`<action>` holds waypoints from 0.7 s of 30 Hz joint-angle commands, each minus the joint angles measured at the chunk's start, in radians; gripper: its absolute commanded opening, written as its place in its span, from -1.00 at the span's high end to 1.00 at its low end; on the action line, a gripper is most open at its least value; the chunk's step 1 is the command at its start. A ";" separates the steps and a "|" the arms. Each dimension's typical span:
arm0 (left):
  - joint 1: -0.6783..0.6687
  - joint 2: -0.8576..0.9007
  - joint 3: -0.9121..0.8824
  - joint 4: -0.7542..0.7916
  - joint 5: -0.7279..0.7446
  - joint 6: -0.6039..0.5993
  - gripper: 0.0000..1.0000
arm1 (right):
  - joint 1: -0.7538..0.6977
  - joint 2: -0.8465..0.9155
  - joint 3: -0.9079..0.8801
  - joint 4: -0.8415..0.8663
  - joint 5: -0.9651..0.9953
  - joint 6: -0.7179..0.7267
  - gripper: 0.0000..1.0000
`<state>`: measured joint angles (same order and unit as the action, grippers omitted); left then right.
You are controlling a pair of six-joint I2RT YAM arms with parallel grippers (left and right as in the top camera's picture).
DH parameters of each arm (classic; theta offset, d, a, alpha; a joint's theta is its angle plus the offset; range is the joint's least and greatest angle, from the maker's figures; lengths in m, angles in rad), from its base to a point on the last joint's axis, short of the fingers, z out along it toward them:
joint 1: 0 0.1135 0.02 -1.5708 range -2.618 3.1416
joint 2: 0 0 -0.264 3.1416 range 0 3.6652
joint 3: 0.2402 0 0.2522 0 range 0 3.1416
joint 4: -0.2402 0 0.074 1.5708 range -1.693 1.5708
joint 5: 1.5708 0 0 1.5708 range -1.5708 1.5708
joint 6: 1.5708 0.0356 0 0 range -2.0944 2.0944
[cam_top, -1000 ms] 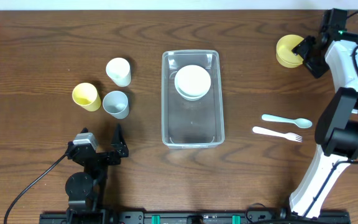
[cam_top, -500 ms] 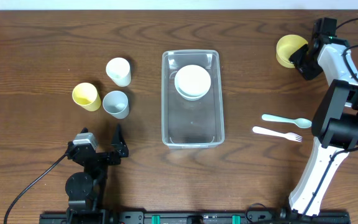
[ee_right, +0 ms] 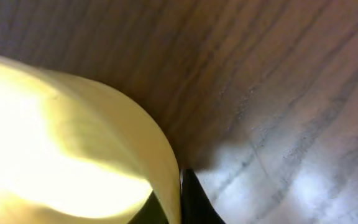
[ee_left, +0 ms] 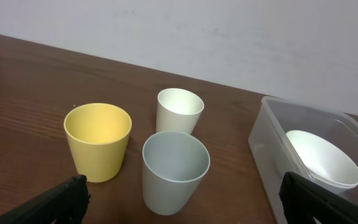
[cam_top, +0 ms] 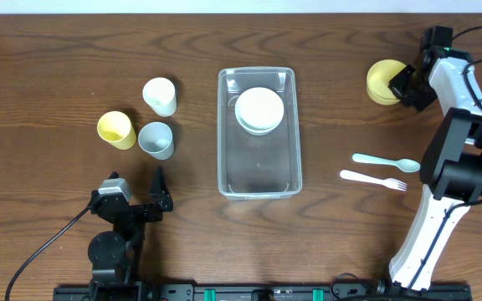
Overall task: Pack container
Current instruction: 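Lift the yellow bowl and lower it onto the stacked bowls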
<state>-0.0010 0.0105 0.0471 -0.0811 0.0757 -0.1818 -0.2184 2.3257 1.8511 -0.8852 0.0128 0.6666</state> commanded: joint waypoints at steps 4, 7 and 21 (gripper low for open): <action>0.002 -0.005 -0.029 -0.013 0.007 0.016 -0.96 | -0.005 -0.083 -0.002 -0.060 -0.001 -0.061 0.98; 0.002 -0.005 -0.029 -0.013 0.007 0.016 -0.96 | -0.002 -0.140 -0.002 -0.073 -0.049 -0.113 0.96; 0.002 -0.005 -0.029 -0.013 0.007 0.016 -0.96 | 0.167 -0.399 -0.002 -0.101 -0.459 -0.338 0.98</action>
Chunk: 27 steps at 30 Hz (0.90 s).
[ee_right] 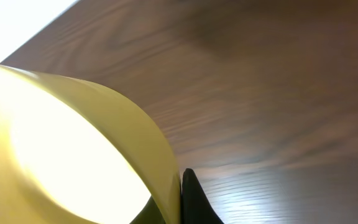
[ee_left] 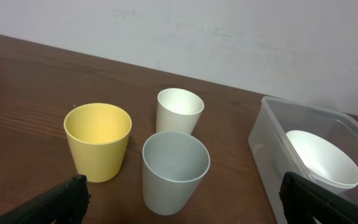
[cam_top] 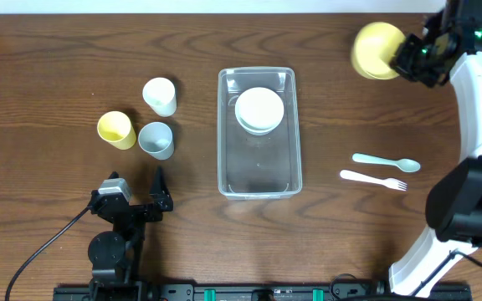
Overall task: Pack container
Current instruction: 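Lift the yellow bowl and lower it onto the stacked bowls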
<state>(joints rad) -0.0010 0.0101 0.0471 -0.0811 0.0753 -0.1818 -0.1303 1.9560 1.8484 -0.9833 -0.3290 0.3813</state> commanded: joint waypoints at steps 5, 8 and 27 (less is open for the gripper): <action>0.002 -0.004 -0.029 -0.013 0.007 0.016 -0.96 | 0.252 -0.029 0.000 0.022 -0.066 -0.025 0.96; 0.002 -0.004 -0.029 -0.013 0.007 0.016 -0.96 | 0.369 -0.024 0.000 0.057 0.023 0.010 0.95; 0.002 -0.004 -0.029 -0.013 0.007 0.016 -0.96 | 0.642 0.092 0.000 0.077 0.415 0.129 0.91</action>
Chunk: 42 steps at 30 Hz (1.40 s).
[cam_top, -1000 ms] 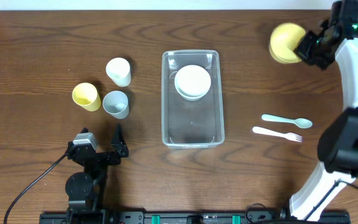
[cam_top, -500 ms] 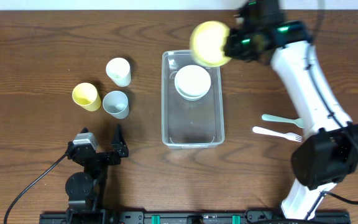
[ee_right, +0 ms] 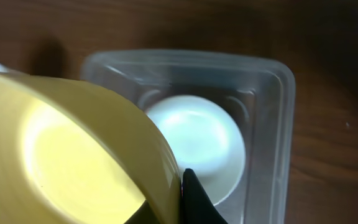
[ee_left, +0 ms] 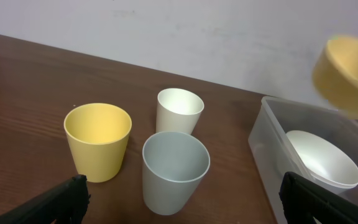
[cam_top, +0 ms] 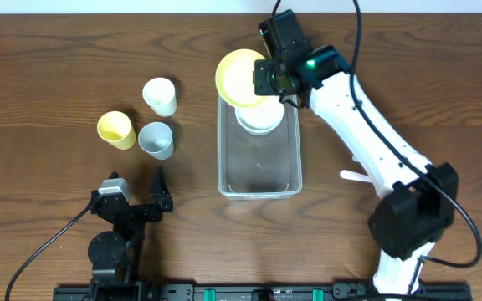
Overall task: Pack container
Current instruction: 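Lift the yellow bowl and lower it onto the stacked bowls, then release the yellow bowl and move the right gripper to the green spoon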
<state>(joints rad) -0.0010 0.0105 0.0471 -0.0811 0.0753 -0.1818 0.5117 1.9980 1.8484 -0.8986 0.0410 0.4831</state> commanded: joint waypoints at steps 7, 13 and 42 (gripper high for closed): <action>0.002 -0.005 -0.029 -0.013 0.007 0.016 -0.96 | -0.002 0.113 0.000 -0.011 0.054 0.029 0.92; 0.003 -0.005 -0.029 -0.013 0.008 0.016 -0.96 | -0.009 0.128 0.000 -0.023 0.083 0.045 0.93; 0.002 -0.005 -0.029 -0.013 0.007 0.016 -0.96 | -0.167 -0.204 0.033 -0.283 0.045 0.027 -0.05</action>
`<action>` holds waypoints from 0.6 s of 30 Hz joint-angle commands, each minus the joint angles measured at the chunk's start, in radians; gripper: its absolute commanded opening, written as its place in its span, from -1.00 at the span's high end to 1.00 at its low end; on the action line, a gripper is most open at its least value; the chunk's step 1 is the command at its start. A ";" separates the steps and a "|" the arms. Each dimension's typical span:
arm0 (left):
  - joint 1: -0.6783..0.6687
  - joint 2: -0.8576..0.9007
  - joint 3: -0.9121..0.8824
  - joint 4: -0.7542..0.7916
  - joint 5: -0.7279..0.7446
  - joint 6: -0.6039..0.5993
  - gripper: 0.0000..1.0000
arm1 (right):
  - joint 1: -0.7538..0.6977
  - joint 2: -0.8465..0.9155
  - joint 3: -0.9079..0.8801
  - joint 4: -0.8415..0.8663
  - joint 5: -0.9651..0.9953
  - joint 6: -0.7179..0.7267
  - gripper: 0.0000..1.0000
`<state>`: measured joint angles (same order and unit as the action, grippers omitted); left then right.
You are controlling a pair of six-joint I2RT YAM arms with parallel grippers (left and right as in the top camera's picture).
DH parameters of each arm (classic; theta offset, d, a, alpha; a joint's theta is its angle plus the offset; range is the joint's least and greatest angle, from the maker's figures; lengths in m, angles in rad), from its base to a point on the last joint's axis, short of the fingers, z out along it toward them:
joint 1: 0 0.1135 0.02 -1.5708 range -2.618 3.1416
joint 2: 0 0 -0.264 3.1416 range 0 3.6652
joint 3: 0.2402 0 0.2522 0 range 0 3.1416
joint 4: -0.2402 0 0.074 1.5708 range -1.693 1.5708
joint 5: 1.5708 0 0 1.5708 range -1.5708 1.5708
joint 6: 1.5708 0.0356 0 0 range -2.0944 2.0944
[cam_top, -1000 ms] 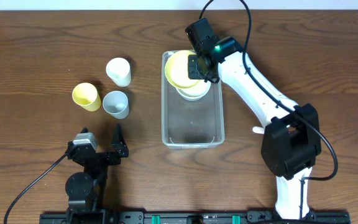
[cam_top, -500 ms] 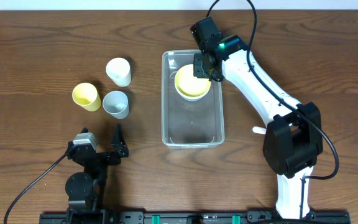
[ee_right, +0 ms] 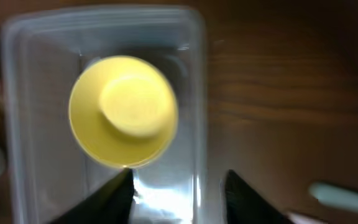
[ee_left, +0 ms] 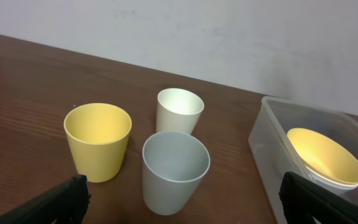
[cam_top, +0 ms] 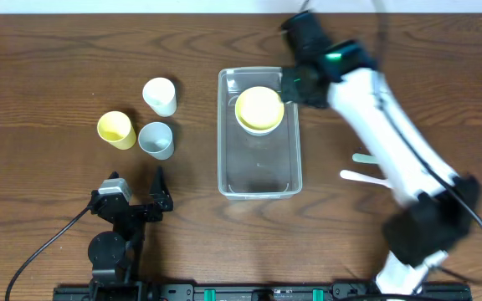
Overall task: Pack container
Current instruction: 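Release the yellow bowl and move the right gripper to the green spoon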
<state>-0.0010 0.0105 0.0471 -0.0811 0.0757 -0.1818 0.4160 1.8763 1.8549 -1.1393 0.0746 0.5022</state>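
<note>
The clear plastic container (cam_top: 258,180) lies mid-table. In its far end a yellow bowl (cam_top: 259,106) sits nested on a white bowl (cam_top: 260,127) whose rim shows beneath it. My right gripper (cam_top: 295,84) hovers above the container's far right rim, open, with nothing between its fingers (ee_right: 115,198); its wrist view looks down on the yellow bowl (ee_right: 123,119). At the near left my left gripper (ee_left: 179,200) rests low, open and empty, facing three cups: yellow (ee_left: 98,141), white (ee_left: 179,111) and grey-blue (ee_left: 175,170). The yellow bowl (ee_left: 325,154) also shows in that view.
A light-blue spoon (cam_top: 386,161) and a white fork (cam_top: 372,178) lie on the wood right of the container. The three cups, yellow (cam_top: 116,130), white (cam_top: 160,95) and grey-blue (cam_top: 156,140), stand left of it.
My right gripper held the yellow bowl tilted over the container's far end. Now the bowl sits on the white bowl and the gripper is open just right of it. The left arm is unchanged.
My right gripper was shut on the yellow bowl's rim at the far right of the table. Then it held the bowl raised there, then over the container's far end. Now the bowl rests nested on the white bowl, released.
</note>
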 commanded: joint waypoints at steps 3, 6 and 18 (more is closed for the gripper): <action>0.002 -0.005 -0.029 -0.013 0.007 0.016 -0.96 | -0.152 -0.110 0.026 -0.163 0.011 0.042 -0.05; 0.003 -0.005 -0.029 -0.013 0.007 0.016 -0.96 | -0.230 -0.111 0.012 -0.285 0.034 0.106 -0.03; 0.002 -0.005 -0.029 -0.013 0.007 0.016 -0.96 | -0.394 -0.113 -0.298 -0.288 0.109 0.520 -0.01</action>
<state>-0.0010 0.0105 0.0471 -0.0811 0.0757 -0.1818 0.0452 1.7573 1.6184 -1.4395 0.1356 0.8120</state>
